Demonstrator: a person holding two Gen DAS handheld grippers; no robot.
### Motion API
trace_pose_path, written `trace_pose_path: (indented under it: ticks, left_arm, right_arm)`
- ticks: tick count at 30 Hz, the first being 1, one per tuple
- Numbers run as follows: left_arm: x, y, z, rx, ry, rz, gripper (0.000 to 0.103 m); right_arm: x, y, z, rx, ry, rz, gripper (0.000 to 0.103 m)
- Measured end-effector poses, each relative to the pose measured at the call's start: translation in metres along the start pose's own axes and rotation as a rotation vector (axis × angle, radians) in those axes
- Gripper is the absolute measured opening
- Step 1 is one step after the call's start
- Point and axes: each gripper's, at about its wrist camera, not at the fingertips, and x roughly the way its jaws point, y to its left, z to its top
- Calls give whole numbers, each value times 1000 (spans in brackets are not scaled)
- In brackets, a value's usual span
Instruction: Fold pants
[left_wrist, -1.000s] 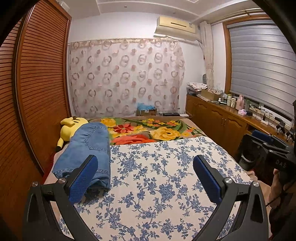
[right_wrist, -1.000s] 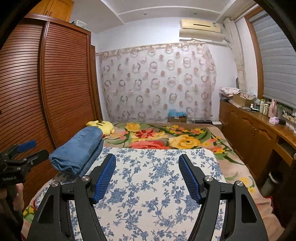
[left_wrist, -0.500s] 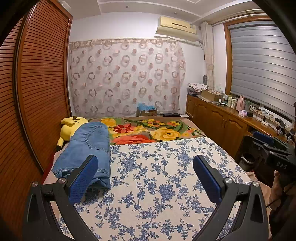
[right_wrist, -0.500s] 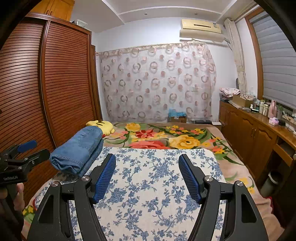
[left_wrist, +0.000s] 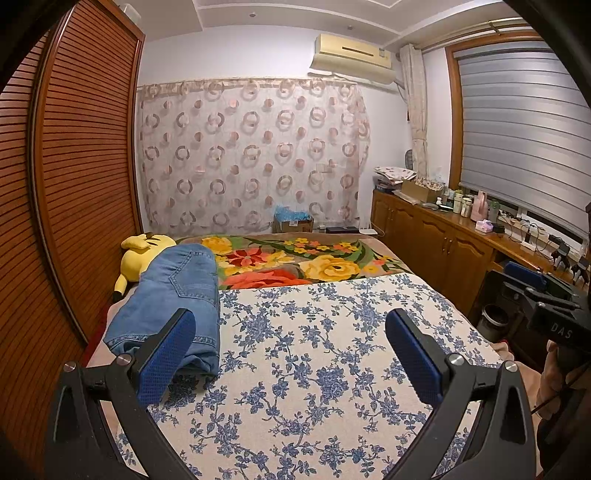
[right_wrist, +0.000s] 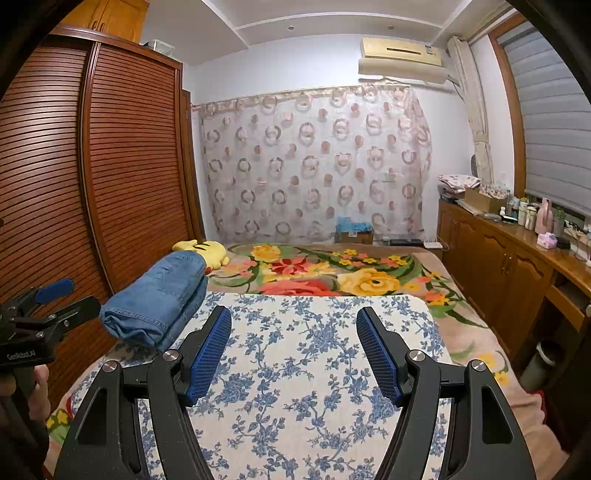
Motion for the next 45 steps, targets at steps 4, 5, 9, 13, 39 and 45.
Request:
trace_pose_path:
  ticks: [4, 5, 9, 13, 39, 45]
  left_arm:
    - [1, 0, -1, 1, 0, 1, 103]
    - [0, 0, 0, 2, -1, 2, 103]
    - [0, 0, -1, -1, 1, -1, 103]
    - [0, 0, -1, -1, 0, -1, 103]
    - [1, 0, -3, 2, -2, 1, 103]
    - [0, 0, -2, 2, -3, 1, 103]
  right_arm:
    - [1, -1, 0, -1, -2, 1, 72]
    - [1, -1, -1, -1, -2, 1, 72]
    - [1, -1, -1, -1, -2, 2, 72]
    - [1, -2, -1, 0, -2, 3, 72]
    - [0, 2, -4, 3, -4, -7, 72]
    - [1, 3, -3, 4, -3, -11, 72]
